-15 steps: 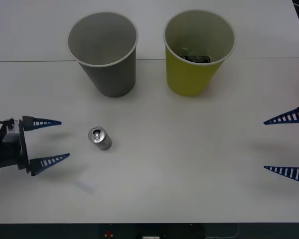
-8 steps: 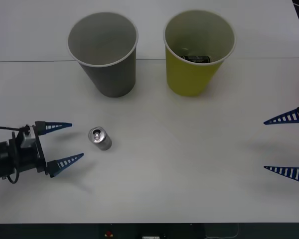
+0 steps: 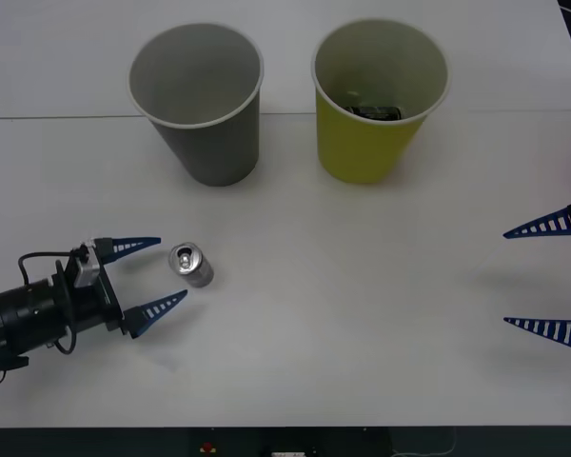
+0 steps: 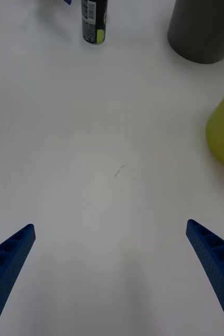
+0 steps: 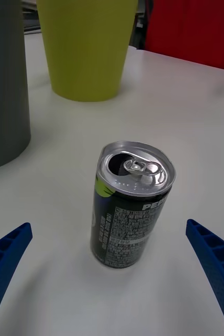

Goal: Put the can into the green bin and the plastic bottle into the gray bin

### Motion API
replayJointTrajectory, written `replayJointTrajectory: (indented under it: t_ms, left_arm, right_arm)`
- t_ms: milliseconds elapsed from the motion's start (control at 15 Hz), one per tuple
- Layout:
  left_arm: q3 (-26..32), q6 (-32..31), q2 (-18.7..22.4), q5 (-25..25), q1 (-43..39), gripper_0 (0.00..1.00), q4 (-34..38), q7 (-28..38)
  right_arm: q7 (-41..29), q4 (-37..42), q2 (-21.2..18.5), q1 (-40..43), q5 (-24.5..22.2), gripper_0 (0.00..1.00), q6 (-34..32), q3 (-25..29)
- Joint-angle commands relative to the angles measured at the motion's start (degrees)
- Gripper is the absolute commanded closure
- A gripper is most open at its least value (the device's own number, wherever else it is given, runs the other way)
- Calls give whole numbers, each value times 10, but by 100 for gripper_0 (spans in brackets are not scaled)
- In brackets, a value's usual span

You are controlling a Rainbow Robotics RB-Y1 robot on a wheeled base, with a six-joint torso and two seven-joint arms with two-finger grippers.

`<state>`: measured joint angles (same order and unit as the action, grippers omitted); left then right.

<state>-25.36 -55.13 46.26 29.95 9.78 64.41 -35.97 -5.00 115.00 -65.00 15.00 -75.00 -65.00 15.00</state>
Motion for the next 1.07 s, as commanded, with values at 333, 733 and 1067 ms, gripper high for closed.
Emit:
replayJointTrajectory:
  t_ms: [333, 733, 1067]
  left_arm:
    - [-26, 39, -43, 1, 22, 0, -3, -15]
    - [-32, 63, -56, 2, 31, 27, -3, -23]
    - [-33, 63, -55, 4, 31, 100, -3, -25]
  right_arm:
    - [0, 0, 0, 0, 0, 0, 0, 0]
    - [0, 0, 0, 0, 0, 0, 0, 0]
    - [0, 0, 0, 0, 0, 0, 0, 0]
